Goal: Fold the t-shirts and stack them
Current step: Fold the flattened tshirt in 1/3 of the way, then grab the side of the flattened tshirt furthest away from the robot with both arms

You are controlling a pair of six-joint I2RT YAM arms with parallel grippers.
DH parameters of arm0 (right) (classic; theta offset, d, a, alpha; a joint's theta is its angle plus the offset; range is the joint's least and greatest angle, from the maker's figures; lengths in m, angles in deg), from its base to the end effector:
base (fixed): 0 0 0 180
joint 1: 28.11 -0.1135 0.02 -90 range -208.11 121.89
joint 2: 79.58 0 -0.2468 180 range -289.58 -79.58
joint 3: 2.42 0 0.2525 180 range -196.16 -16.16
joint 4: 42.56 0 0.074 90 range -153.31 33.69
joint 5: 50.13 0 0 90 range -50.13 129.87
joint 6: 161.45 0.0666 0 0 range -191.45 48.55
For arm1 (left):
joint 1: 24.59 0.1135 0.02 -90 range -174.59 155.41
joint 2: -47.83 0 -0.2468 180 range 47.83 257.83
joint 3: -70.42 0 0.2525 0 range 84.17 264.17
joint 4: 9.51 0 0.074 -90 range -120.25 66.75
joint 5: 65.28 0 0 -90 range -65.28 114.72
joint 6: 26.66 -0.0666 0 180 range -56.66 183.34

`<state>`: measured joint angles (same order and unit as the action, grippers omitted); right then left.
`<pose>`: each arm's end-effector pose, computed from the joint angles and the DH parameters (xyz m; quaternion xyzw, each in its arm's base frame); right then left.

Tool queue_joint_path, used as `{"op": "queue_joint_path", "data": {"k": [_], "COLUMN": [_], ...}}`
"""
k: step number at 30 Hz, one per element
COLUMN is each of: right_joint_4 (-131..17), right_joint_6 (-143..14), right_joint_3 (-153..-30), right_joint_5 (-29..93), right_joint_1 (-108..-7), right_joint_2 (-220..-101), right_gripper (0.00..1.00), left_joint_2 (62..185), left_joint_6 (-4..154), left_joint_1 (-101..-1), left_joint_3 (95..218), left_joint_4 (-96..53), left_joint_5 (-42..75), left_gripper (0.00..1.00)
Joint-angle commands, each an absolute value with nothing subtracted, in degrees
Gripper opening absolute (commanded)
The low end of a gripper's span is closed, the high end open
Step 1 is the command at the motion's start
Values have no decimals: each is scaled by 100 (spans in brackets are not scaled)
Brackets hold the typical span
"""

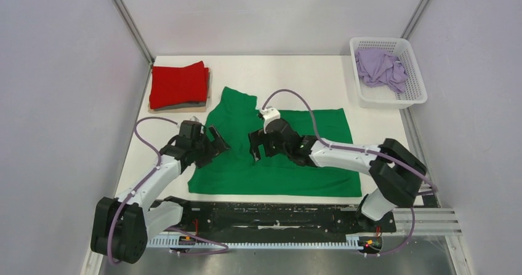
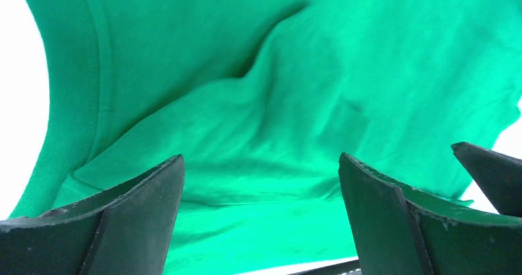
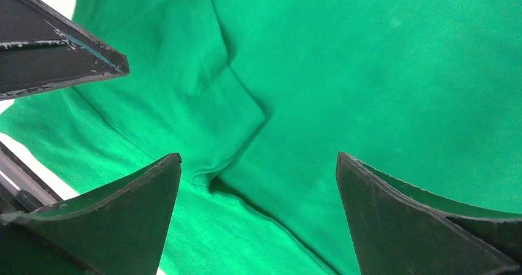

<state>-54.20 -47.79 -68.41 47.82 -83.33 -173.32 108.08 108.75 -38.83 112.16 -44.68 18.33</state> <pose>0.2173 0.2968 0.1534 -0.2167 0.8759 0.2225 0.3691 0.2114 -0.0613 0.1347 -0.2382 0.9185 -0.2007 0.2436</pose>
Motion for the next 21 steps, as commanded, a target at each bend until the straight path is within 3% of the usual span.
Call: {"op": "queue_joint_path", "data": {"k": [1,9,15,21], "right_joint_4": [-5620,-5616,-5731,-5507], "right_joint_6": [-4858,-4986,-5089,-5209], "right_joint_3": [-7027,-6250,-5796,-5468], "right_joint_5": [5597,5487,6055,6094], "right_joint_1": [-7934,-6255,-5748,-5436], "right_joint_2": [-16479,-15666,-15402,-15069], "right_gripper": [98,98,98,98], "left_joint_2": [10634,12186,14303,16723], "left_joint_6": [10715,10410,9781,8703], "left_joint_1": [-3874,-3875,-3883,-3874], "left_joint_3": [12191,14313,16380,19318], "left_joint_4": [-4628,-4852,-5398,-6633], "left_joint_5": [2120,2754,3097,4422], "left_gripper": [100,100,100,100]}}
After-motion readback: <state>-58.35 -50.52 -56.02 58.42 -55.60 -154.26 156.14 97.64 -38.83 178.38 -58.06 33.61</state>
